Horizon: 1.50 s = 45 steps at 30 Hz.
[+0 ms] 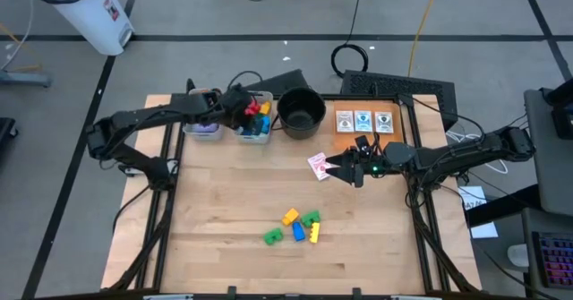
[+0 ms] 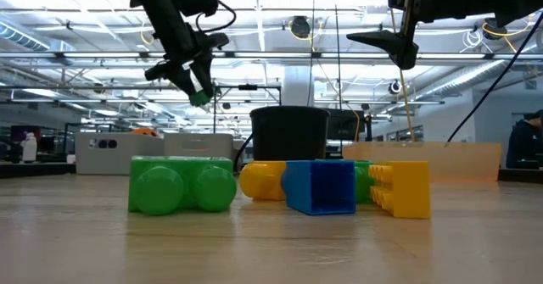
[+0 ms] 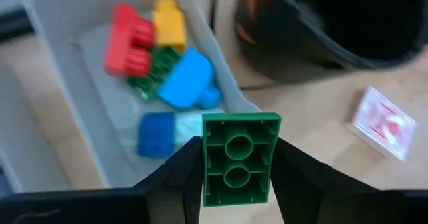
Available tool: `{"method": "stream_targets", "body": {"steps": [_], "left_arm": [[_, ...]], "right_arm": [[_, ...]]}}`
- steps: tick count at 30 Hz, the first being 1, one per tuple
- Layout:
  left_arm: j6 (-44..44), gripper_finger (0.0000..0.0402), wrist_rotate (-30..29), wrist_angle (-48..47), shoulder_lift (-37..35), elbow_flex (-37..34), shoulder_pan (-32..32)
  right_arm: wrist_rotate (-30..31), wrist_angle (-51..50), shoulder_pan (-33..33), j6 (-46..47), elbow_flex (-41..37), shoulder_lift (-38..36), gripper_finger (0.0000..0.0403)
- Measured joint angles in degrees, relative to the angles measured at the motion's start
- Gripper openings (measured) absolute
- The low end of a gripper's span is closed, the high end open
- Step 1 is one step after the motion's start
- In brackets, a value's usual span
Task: Pick & Place Toys
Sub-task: Put the green game piece into the right gray bin
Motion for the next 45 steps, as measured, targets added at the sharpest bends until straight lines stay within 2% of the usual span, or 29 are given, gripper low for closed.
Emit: {"method": "stream_targets", "body": {"steps": [6, 15, 31, 45], "left_arm": [[3.68, 0.0141, -1.56, 0.03, 0.25, 0.01, 4.65], [5.67, 0.0142, -1.03, 0.56, 6.35, 0.0, 8.26], [6.45, 0.0146, 2.26, 0.81, 15.79, 0.0, 7.78], [7.97, 0.0147, 3.16, 2.62, 18.14, 0.13, 7.97]], "right_arm": [[0.15, -0.42, -0.04, -0.31, 0.01, 0.0, 0.0375], [0.14, -1.72, -0.11, -0.32, 0.0, -0.01, 0.0375], [0.45, -3.97, -0.11, -0.33, 0.0, -0.01, 0.0375], [1.38, -4.33, -0.04, 1.62, 0.0, 0.0, 0.0375]]}}
